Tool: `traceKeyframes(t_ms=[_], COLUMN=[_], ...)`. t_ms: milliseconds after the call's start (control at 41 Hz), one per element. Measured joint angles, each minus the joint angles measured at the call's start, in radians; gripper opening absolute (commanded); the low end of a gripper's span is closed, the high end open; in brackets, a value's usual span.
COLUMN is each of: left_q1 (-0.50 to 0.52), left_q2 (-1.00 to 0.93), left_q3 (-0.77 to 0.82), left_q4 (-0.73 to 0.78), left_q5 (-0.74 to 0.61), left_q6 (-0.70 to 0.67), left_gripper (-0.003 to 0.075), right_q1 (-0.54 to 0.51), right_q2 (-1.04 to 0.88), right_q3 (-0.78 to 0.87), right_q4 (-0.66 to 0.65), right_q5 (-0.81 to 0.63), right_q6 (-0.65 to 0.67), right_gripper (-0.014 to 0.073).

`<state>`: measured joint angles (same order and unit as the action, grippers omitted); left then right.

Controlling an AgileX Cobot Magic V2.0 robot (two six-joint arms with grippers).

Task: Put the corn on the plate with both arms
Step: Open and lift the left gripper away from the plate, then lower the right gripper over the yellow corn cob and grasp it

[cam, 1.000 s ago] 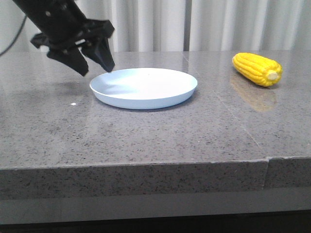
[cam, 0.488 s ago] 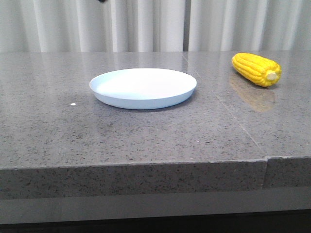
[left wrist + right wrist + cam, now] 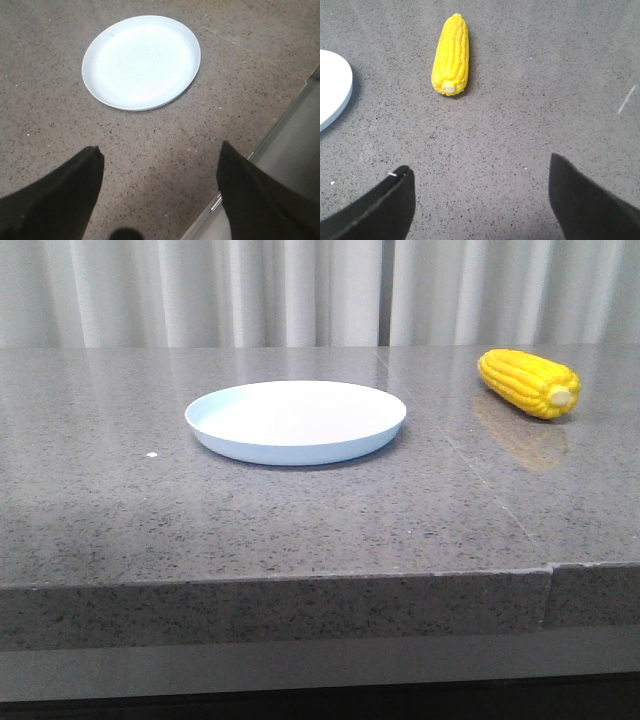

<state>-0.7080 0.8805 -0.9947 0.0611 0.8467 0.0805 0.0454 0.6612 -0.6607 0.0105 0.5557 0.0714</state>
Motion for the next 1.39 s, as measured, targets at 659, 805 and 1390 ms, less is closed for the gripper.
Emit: traceKeyframes(t_ms=[659, 805, 1390], left_q1=[0.0, 0.0, 0.0], left_q2=[-0.085, -0.085, -0.085], left_q3=[0.067, 0.067, 0.067], left_q4=[-0.001, -0.001, -0.001], left_q5=[0.004, 0.004, 0.004], left_q6=[0.0, 0.0, 0.0], left_gripper=[0.0473, 0.0473, 0.0473], right_q1=[0.0, 0.012, 0.078], right_q2=[0.024, 0.115, 0.793], right_q3=[-0.011, -0.068, -0.605], right_q4=[0.0, 0.0, 0.002], right_q5=[0.01, 0.066, 0.147], right_q6=[0.0, 0.0, -0.014], right_gripper=[0.0594, 0.0596, 0.0596])
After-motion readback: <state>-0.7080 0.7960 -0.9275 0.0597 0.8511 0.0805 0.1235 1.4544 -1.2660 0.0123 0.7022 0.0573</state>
